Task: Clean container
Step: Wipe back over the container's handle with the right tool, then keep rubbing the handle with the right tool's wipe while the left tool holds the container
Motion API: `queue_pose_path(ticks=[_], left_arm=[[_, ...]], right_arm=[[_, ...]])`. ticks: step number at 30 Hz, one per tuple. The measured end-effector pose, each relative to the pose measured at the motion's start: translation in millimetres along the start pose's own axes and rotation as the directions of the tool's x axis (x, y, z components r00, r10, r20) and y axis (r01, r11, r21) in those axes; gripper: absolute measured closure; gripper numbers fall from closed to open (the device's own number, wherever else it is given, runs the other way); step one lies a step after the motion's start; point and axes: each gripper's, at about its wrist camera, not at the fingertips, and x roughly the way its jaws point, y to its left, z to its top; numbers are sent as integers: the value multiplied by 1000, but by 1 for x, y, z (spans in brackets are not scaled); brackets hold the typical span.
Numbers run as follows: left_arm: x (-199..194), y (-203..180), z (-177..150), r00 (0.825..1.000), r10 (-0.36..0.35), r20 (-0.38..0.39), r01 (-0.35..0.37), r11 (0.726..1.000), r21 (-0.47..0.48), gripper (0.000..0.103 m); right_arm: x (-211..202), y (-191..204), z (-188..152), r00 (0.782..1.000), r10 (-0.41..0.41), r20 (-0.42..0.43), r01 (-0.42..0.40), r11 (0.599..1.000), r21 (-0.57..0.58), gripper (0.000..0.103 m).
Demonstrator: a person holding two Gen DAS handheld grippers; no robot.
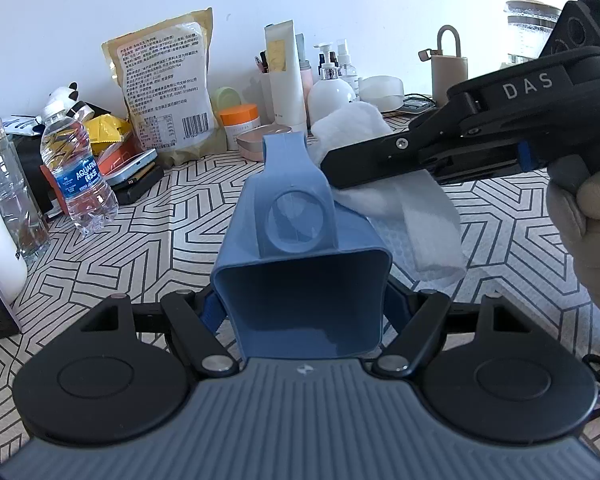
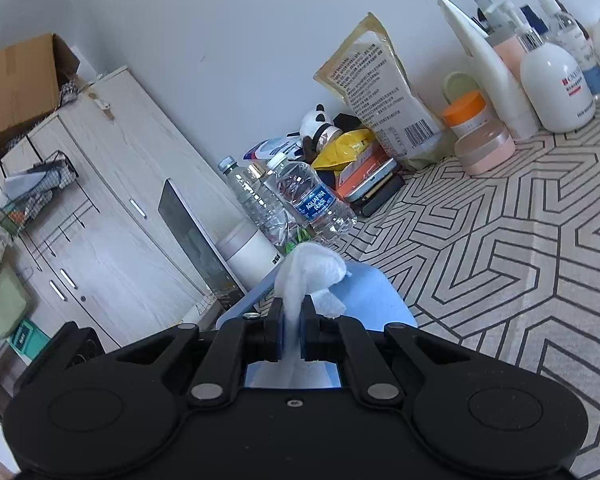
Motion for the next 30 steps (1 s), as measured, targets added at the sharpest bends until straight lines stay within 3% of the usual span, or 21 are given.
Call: queue_pose_path(ticks=[6, 11, 17, 19, 21, 25, 30], left_arm=[[-1, 1, -1, 1000, 7, 1, -7, 1000, -12, 26], [0, 1, 0, 1000, 12, -1, -12, 1000, -12, 26], [1, 3, 0, 1000, 15, -3, -15, 1000, -27, 27], [1, 5, 0, 1000, 24, -6, -25, 999, -42, 27], [1, 7, 0, 999, 33, -8, -34, 998, -56, 27], [1, 9, 0, 999, 35, -7, -36, 997, -70, 28], [2, 8, 0, 999, 34, -6, -35, 997, -65, 28]], right_arm=[[3, -6, -3, 998, 64, -14, -62, 995, 74, 97], [4, -6, -3, 997, 70, -16, -68, 994, 86, 98], [-1, -11, -3, 999, 34, 3, -35, 993, 111, 98], [1, -13, -4, 1000, 3, -11, -2, 993, 118, 96], [3, -16, -5, 999, -31, -32, 35, 992, 123, 88], [10, -21, -8, 994, -79, -73, 88, 986, 141, 88], [6, -20, -8, 997, -53, -60, 62, 988, 141, 88]])
